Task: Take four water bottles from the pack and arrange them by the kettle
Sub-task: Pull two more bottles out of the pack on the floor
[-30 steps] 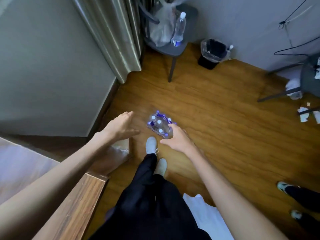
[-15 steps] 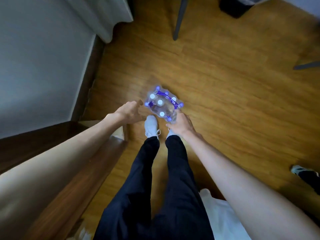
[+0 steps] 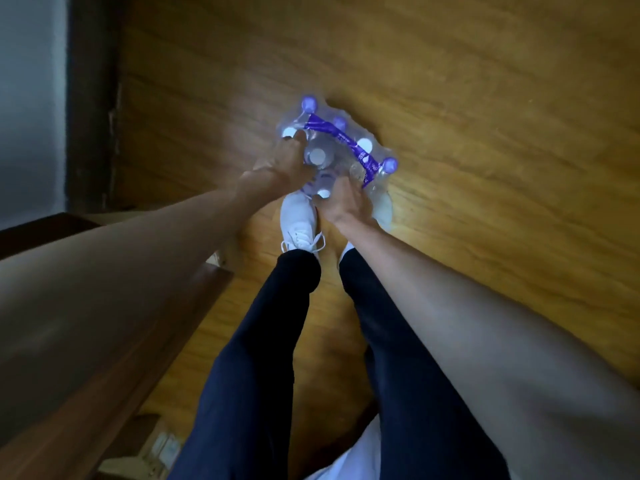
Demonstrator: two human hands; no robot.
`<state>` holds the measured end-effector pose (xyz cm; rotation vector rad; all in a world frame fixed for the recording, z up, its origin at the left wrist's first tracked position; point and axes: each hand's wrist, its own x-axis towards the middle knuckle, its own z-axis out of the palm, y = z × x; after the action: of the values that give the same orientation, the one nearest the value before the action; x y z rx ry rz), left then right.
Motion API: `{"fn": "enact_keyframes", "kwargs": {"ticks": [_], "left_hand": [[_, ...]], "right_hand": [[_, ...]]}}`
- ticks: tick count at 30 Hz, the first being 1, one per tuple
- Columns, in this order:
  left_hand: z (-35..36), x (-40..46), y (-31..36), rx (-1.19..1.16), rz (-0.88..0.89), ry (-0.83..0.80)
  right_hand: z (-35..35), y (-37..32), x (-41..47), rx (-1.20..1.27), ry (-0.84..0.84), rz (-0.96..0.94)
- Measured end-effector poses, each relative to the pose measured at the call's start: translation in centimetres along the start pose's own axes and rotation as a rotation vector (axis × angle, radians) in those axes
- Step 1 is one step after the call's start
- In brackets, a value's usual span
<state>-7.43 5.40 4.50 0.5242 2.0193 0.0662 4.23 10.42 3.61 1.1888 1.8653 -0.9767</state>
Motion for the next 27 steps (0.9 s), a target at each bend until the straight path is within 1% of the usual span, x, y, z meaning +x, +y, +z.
{"fn": "enact_keyframes", "kwargs": {"ticks": [2, 6, 9, 14, 16, 20, 27], "left_hand": [[1.6, 2.2, 0.0, 0.027, 0.002, 0.027], [4.4, 5.4, -0.4, 0.046, -0.009, 0.048], [5.5, 6.5, -0.1, 0.06, -0.014, 0.113], [6.3, 6.7, -0.7, 0.031, 0.037, 0.176], [6.3, 5.8, -1.0, -0.003, 0.049, 0.173], [5.7, 3.0, -1.0, 0.038, 0.022, 0.154], [0.0, -5.7, 1.7, 0.037, -0.046, 0.182]], "right_hand": [[1.9, 0.1, 2.0, -0.007, 0.002, -0.005], [4.1, 0.3, 4.3, -0.111, 0.04, -0.039], [4.7, 0.3, 5.3, -0.165, 0.105, -0.044], [5.1, 0.3, 5.4, -0.119, 0.107, -0.033], [4.8, 0.7, 4.8, -0.121, 0.138, -0.049], [3.3, 0.6, 2.6, 0.005, 0.172, -0.045], [-1.4, -1.2, -4.7, 0.108, 0.222, -0.019]]}}
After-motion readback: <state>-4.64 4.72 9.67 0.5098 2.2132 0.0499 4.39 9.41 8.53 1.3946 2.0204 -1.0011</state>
